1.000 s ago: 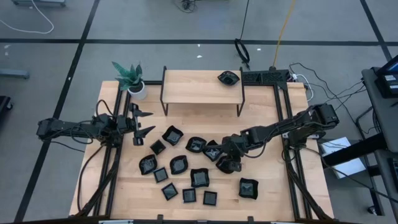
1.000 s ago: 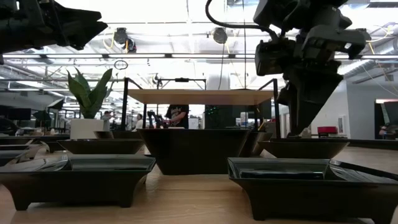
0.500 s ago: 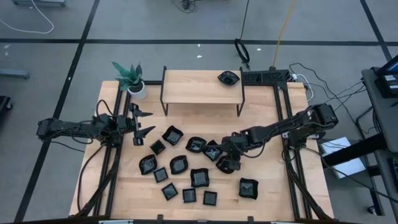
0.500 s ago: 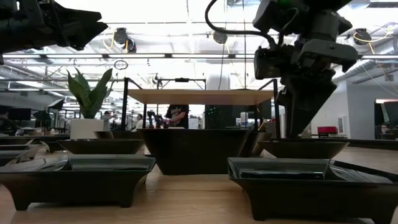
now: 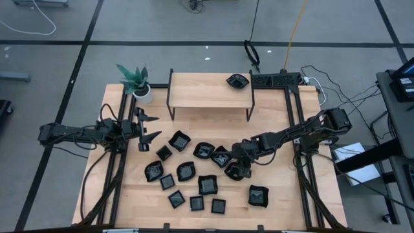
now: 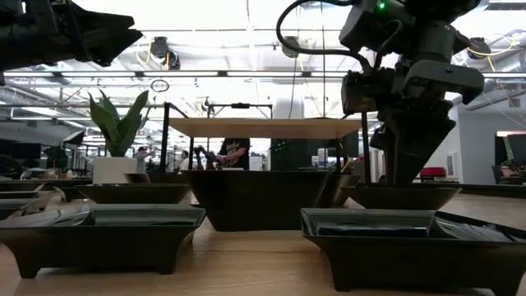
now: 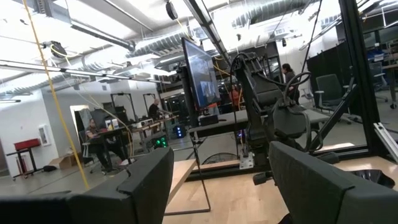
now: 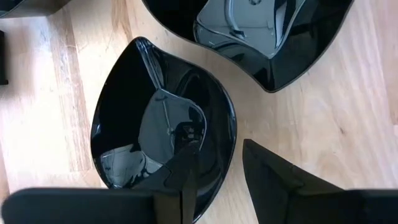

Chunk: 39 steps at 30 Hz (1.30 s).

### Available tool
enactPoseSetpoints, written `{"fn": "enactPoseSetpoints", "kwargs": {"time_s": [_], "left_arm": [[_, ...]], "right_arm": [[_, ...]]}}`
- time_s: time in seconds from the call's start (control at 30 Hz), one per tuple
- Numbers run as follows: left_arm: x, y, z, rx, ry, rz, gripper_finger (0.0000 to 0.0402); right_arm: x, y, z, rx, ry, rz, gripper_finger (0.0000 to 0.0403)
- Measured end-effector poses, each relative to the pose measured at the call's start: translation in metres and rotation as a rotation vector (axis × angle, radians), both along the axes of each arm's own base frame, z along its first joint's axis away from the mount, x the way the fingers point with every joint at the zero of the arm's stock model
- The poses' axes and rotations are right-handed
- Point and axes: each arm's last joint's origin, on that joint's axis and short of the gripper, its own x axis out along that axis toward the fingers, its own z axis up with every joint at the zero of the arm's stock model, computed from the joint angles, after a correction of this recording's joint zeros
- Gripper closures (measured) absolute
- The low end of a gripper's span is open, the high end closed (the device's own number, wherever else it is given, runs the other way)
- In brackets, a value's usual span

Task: Pick & Place Mini shaped plates
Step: Stack the black leaf-shaped plate on top of the other black leaf-shaped plate on the shelf

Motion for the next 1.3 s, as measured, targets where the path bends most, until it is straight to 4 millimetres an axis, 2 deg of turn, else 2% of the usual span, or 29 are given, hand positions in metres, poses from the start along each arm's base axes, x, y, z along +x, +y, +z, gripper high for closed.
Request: {"fn": "enactPoseSetpoints", "kwargs": {"time_s": [0.67, 1.3], "left_arm": [[0.0, 0.0, 0.0, 0.001, 0.0, 0.0, 0.0135], [0.0, 0.0, 0.0, 0.0, 0.0, 0.0, 0.0135]], "right_arm": [[-0.0001, 0.0, -0.0001, -0.013, -0.006, 0.029, 0.0397], [0.0013, 0.0003, 0.0021, -0.023, -0.023, 0.064, 0.0403]]}}
